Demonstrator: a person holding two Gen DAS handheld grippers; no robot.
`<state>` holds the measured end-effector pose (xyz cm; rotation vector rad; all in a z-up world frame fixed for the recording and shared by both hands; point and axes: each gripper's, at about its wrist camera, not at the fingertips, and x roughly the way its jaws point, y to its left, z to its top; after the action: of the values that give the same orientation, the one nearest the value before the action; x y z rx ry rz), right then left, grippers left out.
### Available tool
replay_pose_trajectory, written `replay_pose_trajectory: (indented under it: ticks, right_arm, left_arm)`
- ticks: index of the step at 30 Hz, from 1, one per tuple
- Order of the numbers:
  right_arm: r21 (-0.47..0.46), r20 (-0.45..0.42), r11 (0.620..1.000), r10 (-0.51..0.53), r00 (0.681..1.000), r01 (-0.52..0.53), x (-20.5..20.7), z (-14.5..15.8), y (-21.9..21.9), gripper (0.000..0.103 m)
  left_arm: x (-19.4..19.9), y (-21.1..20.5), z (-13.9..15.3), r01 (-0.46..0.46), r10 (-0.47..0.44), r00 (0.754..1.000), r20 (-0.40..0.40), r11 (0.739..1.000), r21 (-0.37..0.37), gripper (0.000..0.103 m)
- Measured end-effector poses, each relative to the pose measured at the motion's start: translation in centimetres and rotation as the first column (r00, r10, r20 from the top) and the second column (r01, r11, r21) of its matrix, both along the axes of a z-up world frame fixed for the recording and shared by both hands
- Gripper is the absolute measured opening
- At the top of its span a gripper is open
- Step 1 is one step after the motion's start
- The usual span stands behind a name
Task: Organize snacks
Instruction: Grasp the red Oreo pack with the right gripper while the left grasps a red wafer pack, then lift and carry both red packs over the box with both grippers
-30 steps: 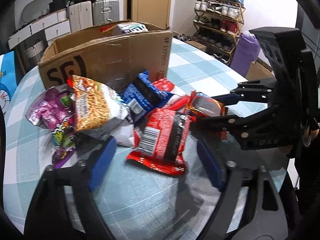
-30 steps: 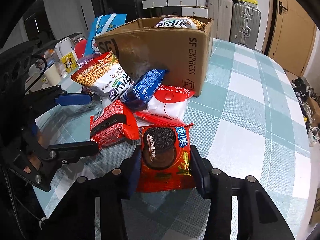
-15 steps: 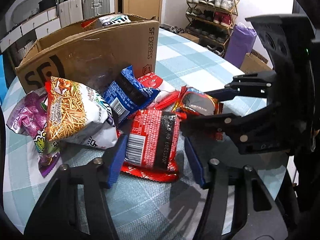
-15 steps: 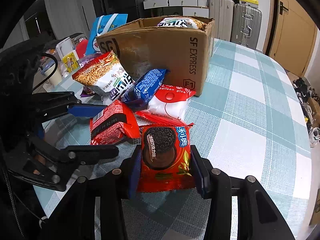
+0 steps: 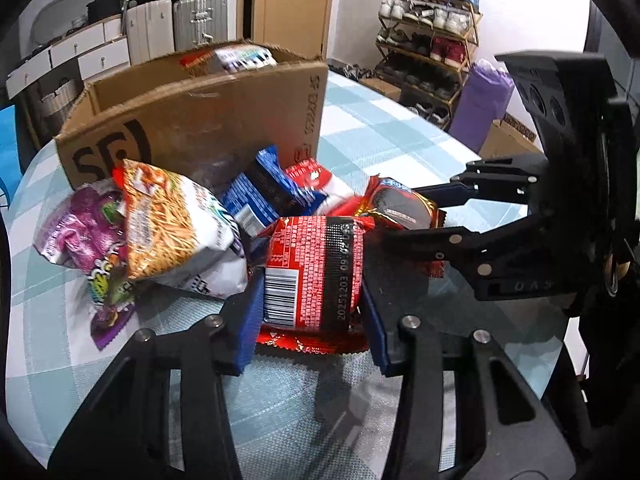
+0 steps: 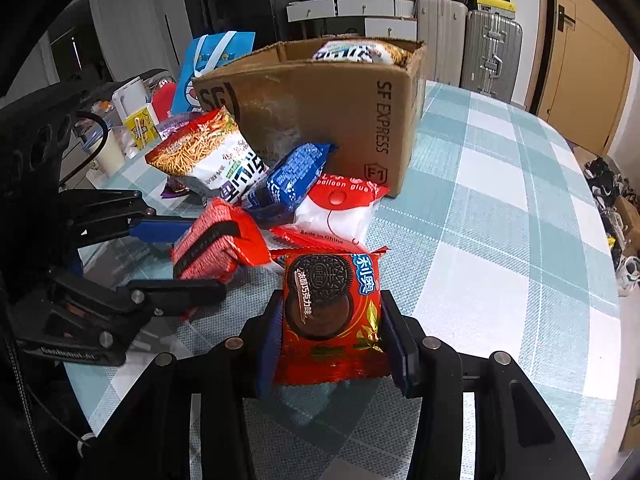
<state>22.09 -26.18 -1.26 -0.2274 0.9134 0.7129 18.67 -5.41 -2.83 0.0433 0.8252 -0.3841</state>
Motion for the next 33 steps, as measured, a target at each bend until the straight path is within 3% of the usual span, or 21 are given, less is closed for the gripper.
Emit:
replay_pose_trajectory:
  ticks: [16, 33]
  right_arm:
    - [0.129, 0.092, 0.992, -0.025, 0.995, 0.013, -0.9, 3.7, -0.9, 0.045]
    - [0.226, 0.141, 0.972, -0.089, 0.986, 0.055, -0.5, 6.9, -0.5, 0.045]
  left_arm:
    - [-2.9, 4.5, 5.5, -0.109, 0.119, 0.987, 0.107, 0.990, -0.089, 0.042]
    - [-5.3, 8.8, 9.8, -0.213, 0.233, 0.957, 0.172, 0.969, -0.127, 0.042]
